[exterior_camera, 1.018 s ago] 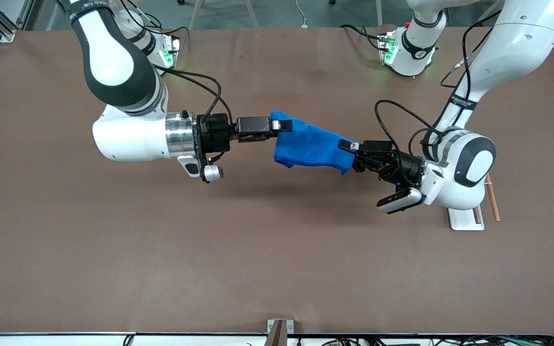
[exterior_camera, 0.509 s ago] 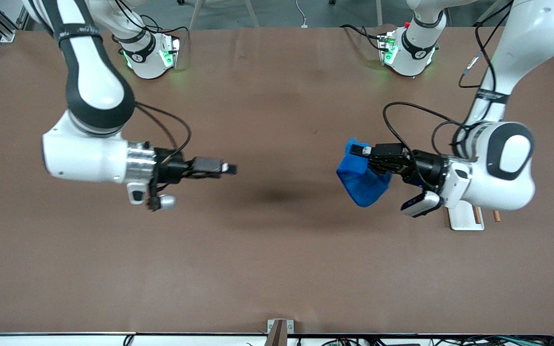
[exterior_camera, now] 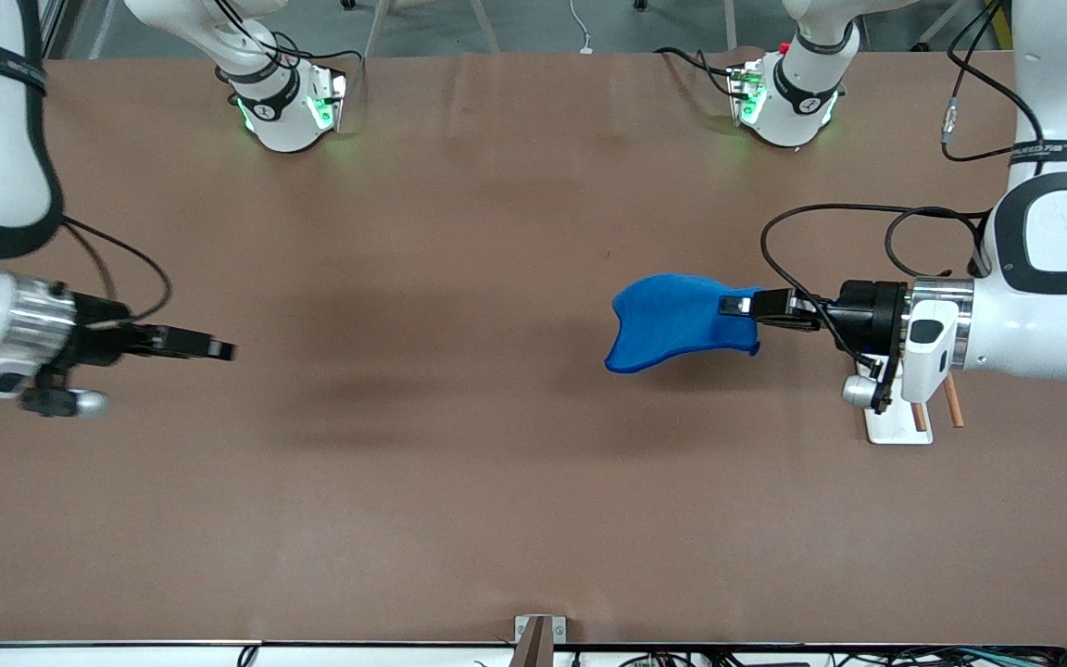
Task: Right arm passes towel to left arm to hang
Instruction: 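Carry the towel with the left gripper while the right gripper retracts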
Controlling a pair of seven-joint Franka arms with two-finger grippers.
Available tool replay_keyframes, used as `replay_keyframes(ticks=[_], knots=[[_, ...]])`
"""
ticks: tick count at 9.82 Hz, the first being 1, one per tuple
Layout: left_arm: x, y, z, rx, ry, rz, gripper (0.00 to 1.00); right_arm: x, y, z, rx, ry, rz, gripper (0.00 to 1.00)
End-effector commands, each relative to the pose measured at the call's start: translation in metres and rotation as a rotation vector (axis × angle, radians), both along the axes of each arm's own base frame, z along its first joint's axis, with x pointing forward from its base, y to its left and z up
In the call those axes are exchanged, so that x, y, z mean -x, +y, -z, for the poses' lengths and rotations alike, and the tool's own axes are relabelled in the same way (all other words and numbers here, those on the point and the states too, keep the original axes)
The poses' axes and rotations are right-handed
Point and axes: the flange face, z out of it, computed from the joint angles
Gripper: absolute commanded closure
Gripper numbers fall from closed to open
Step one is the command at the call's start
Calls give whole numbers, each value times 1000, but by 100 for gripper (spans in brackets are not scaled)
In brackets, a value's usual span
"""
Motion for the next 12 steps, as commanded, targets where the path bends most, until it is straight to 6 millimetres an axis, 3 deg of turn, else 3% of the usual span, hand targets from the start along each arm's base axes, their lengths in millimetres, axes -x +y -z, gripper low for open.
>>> replay_keyframes(ticks=[1,3,4,5,7,8,10,12], knots=[[-2,9,7,-187,47,-54,100,24,-37,-43,161,-44,1,0],[0,20,12,-382,49,-79,99,53,-63,-87,266,-62,4,0],[0,27,16,-472,51,-95,99,66,-66,-104,282,-69,3,0],[-1,36,20,-560,41,-102,99,84,-76,-117,291,-74,15,0],[-2,49,28,-737,31,-133,99,113,-76,-127,324,-83,6,0],[-2,56,33,-790,49,-158,99,114,-72,-129,342,-75,-9,0],[0,71,46,-889,85,-171,99,114,-84,-138,344,-89,13,0],[1,108,62,-979,113,-179,99,112,-83,-151,337,-108,11,0]])
